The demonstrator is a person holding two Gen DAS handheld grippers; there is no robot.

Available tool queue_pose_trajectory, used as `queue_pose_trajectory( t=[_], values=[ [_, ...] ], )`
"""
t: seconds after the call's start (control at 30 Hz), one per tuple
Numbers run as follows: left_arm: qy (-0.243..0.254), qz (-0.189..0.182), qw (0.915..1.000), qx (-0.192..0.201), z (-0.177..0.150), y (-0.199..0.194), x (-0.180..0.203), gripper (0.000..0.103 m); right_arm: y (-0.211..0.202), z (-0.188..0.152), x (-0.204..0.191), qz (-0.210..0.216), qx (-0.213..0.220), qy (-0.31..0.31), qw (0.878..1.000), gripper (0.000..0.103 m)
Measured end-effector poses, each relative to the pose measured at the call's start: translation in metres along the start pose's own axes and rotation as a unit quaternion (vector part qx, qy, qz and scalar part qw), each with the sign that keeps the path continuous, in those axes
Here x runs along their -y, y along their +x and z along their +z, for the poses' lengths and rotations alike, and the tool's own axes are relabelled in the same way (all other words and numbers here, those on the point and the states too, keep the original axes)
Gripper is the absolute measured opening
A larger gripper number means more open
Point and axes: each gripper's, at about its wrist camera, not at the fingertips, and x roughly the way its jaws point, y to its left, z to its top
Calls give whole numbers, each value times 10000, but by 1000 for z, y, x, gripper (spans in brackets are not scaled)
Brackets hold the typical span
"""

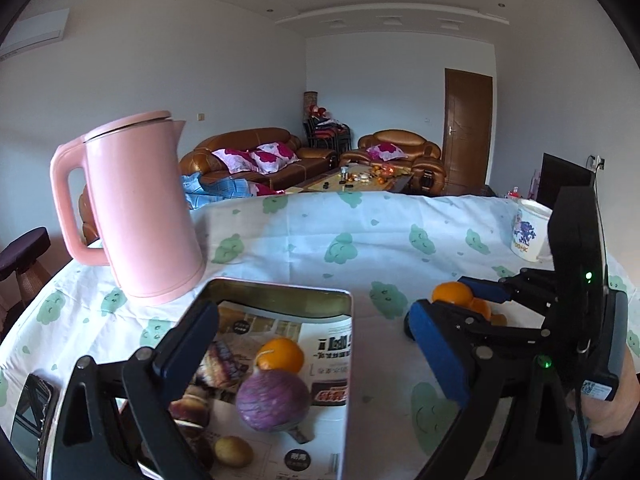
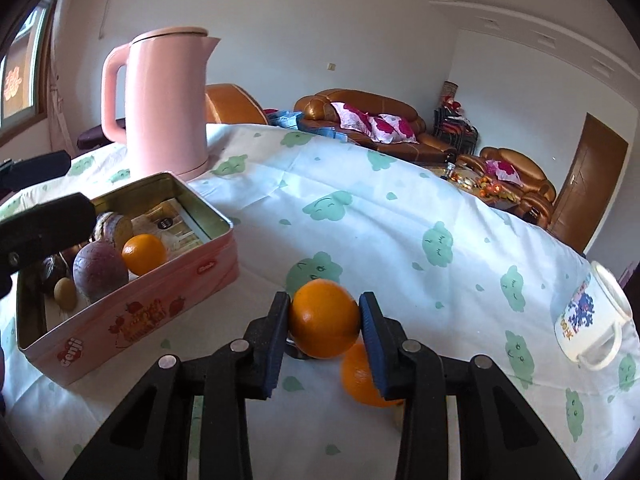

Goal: Organize fruits
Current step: 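Grasp an orange on the table with the right tool while the left tool approaches a brown root, then close the left tool on the dark brown root while the right tool holds the orange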

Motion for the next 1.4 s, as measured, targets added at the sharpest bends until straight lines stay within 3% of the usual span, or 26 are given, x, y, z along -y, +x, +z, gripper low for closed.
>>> queue_pose_trajectory(
  t=[0.43,0.5,0.63,0.8,0.93,1.33,1.4],
  values=[
    [368,-203,9965,-716,7,69,67,97,-15,-19,67,-167,98,1113,9936,37],
    [398,-215,9954,-842,5,78,73,90,-16,-20,72,-199,108,1194,9926,37],
    [404,-364,9925,-1096,2,93,81,84,-16,-20,73,-231,135,1172,9927,37],
    [374,-578,9882,-1370,-3,105,84,66,-17,-21,75,-247,142,1159,9928,37],
    [321,-729,9857,-1483,-5,108,84,64,-18,-22,75,-250,147,1158,9928,37],
    [776,-746,9820,-1554,-8,108,95,64,-19,-21,74,-322,195,1100,9932,37],
    [845,-738,9801,-1635,-9,112,96,59,-19,-22,75,-316,183,1117,9931,37]
  ],
)
